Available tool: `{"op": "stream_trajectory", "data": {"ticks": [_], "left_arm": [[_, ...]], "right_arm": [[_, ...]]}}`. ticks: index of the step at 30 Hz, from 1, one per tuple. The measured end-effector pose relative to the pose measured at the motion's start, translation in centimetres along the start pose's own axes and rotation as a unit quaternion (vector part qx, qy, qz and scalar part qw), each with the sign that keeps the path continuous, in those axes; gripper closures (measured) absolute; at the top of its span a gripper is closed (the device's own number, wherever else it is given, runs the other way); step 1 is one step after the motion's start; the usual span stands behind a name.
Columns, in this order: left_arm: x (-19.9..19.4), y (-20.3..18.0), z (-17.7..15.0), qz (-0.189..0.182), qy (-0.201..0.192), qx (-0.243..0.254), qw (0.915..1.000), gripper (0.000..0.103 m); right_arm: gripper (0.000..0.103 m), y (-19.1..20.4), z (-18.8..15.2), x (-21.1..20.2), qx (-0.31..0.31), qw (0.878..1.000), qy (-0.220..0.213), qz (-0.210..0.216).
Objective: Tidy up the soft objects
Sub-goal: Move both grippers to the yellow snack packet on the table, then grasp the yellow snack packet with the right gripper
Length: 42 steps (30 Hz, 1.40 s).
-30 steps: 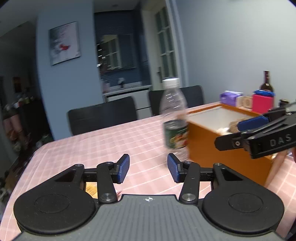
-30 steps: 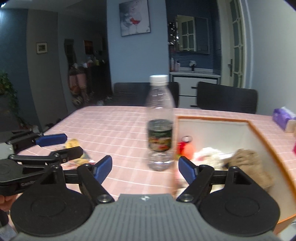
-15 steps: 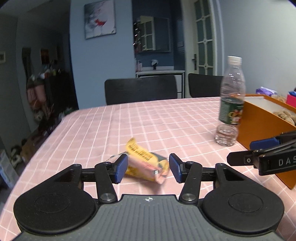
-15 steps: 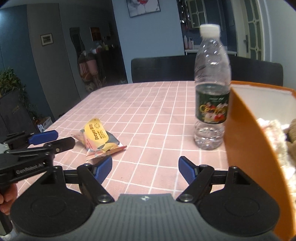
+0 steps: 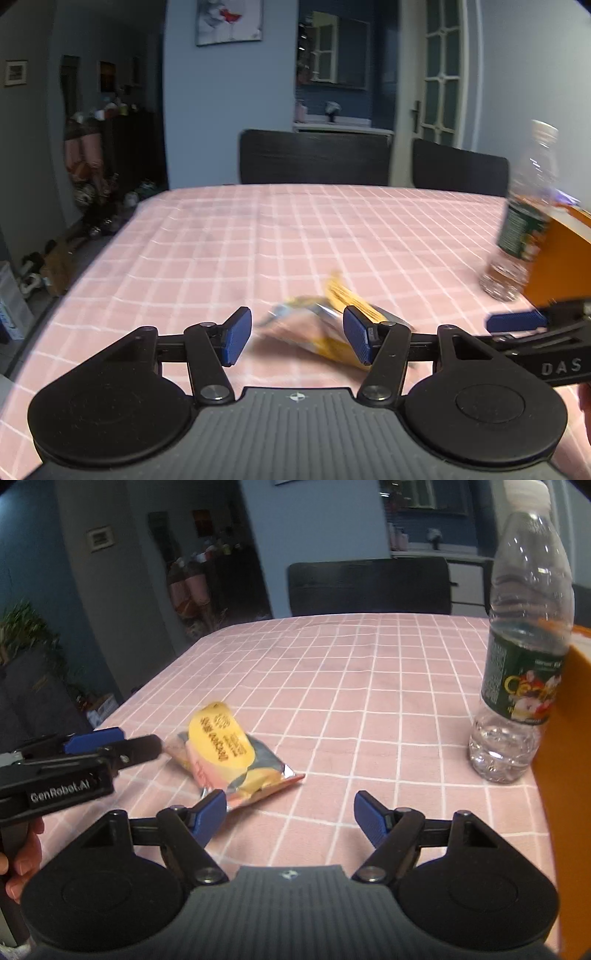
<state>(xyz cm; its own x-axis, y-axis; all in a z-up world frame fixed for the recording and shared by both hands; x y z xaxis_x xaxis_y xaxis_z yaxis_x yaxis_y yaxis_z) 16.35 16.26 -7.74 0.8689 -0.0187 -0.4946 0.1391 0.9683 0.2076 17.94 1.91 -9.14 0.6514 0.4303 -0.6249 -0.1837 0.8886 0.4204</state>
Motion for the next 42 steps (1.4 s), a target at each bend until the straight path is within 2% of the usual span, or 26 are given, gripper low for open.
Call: {"op": "stream_trajectory", "data": {"ticks": [3,8,12,14,19,25,27,29,33,35,37,42], "left_arm": [[1.2,1.1,0.5,0.012,0.004,0.003,0.9999,0.041],[3.6,1.6,-0.7,-0.009,0.048,-0.007,0.9988,0.049],[4.1,1.5,-2.1,-0.027,0.085,-0.011,0.9959,0.070],[4.0,0.8,-2.9,-0.042,0.094,-0.012,0.9946,0.074],[3.2,-1.4,-3.5,-0.092,0.092,-0.024,0.9912,0.075],[2.5,-2.5,-2.9,-0.106,0.085,-0.008,0.9906,0.075],[1.8,-1.5,-2.1,-0.098,0.069,-0.010,0.9927,0.075],[1.7,-0.4,-0.8,-0.086,0.052,-0.018,0.9948,0.070],[3.3,0.3,1.5,-0.066,0.044,-0.009,0.9968,0.065],[4.6,-0.3,1.7,-0.076,0.058,-0.007,0.9954,0.065],[5.9,-0.9,1.0,-0.082,0.079,-0.009,0.9934,0.065],[6.9,-1.1,-0.7,-0.070,0.092,-0.025,0.9929,0.062]], "right_arm": [[0.031,0.4,0.3,1.1,0.017,1.000,0.007,0.006],[0.031,1.1,-0.2,2.8,0.016,0.999,0.028,0.002],[0.031,0.9,-0.2,3.2,0.018,0.999,0.031,-0.003],[0.031,0.8,0.0,3.2,0.023,0.999,0.030,-0.011],[0.031,0.8,0.6,3.7,0.044,0.998,0.034,-0.005],[0.032,0.0,1.1,5.3,0.055,0.997,0.038,-0.038],[0.032,-0.4,1.5,4.9,0.064,0.997,0.038,-0.034],[0.031,-0.9,2.0,4.1,0.085,0.996,0.029,-0.031],[0.031,-1.5,3.6,3.8,0.123,0.991,-0.005,-0.043],[0.031,-1.4,4.1,4.3,0.129,0.990,-0.013,-0.049],[0.031,-1.1,3.8,5.2,0.121,0.991,-0.002,-0.050],[0.030,-1.2,2.5,6.5,0.098,0.994,0.002,-0.049]]}}
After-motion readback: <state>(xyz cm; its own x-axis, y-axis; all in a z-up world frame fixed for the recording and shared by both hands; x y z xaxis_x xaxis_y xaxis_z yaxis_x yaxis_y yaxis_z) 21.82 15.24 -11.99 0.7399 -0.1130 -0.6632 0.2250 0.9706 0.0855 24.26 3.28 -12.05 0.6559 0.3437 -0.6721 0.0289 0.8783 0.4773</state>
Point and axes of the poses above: each gripper's, at about its wrist camera, not at the fingertips, and x roughly the way its jaws point, y to its left, z to its top, the point moved 7 cm from there along x, roughly the way its jaws point, and after that the axes turned 15 degrees about x, right-handed, at the moved point
